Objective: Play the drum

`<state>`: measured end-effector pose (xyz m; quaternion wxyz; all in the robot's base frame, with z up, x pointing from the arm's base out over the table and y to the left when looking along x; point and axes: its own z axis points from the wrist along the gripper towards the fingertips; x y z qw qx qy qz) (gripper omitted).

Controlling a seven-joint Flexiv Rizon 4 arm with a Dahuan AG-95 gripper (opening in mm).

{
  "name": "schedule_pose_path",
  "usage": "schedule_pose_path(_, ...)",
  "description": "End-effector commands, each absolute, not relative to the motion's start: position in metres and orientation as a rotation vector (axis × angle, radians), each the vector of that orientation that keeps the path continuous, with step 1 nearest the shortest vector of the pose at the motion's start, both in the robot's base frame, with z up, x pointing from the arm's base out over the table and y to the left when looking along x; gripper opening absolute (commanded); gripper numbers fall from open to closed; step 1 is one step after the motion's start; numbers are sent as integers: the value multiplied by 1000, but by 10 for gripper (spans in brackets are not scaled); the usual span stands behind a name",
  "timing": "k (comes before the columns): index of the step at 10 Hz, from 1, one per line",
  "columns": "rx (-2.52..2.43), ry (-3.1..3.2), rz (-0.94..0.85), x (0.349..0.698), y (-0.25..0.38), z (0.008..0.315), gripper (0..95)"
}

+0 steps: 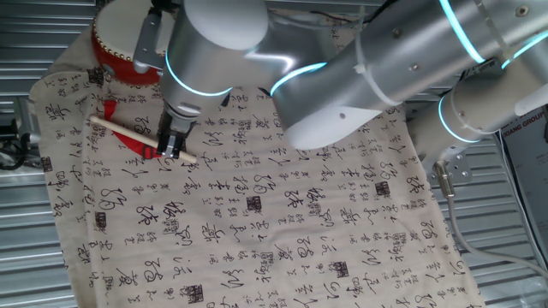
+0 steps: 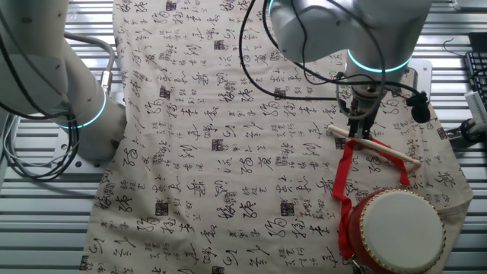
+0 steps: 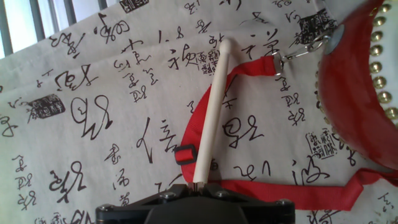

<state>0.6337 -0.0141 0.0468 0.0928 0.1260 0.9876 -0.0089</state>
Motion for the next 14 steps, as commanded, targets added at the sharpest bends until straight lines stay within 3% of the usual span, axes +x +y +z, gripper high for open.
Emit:
schedule_pose_path(1, 375, 2938, -23, 638, -12, 47, 0)
schedule_pose_path(6, 374, 2933, -23, 639, -11, 47, 0)
schedule_pose_path(8, 365, 2933, -30, 639, -11, 47, 380)
schedule_pose_path(14, 364, 2925, -29, 638, -11, 41, 380)
